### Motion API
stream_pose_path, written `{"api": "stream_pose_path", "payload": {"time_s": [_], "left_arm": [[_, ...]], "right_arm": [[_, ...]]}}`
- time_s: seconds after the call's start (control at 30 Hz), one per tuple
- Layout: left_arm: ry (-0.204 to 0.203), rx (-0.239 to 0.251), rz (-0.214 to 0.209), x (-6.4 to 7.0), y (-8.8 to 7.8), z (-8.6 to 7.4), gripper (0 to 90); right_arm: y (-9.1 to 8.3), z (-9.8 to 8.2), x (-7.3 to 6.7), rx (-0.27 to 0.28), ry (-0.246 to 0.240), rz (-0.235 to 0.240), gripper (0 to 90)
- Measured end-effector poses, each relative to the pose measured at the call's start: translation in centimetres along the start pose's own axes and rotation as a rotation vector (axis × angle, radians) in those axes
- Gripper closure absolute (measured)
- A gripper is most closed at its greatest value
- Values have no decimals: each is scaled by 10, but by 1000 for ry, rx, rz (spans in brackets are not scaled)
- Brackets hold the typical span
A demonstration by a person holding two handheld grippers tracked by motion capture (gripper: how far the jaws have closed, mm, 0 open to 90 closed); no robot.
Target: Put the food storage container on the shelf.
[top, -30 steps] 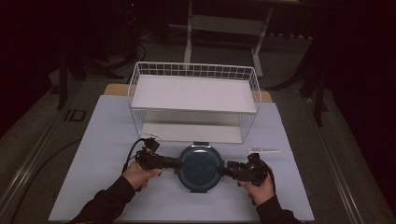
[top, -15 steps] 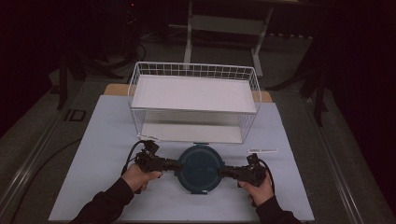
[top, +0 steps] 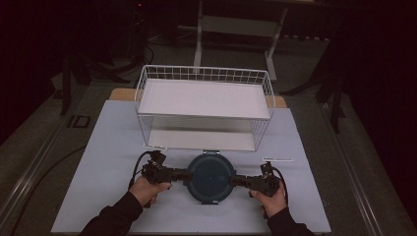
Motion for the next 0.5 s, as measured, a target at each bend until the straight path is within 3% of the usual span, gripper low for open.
{"api": "stream_pose_path", "payload": {"time_s": [0.23, 0.5], "left_arm": [[-8, 13, 9, 3, 0, -1, 564], [46, 25, 31, 8, -6, 8, 563]], "right_arm": [[-2, -2, -3, 7, -4, -18, 567], [-4, 7, -7, 33, -37, -19, 566]]}}
Point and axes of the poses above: each handheld gripper's, and its own axes: y roughly forward along the jaws, z roughly out of its top, x roughly to its right, the point moved 5 cm from there along y, roughly forward along the jaws, and after that the axes turned 12 degrees about -z, right-handed, at the moved point
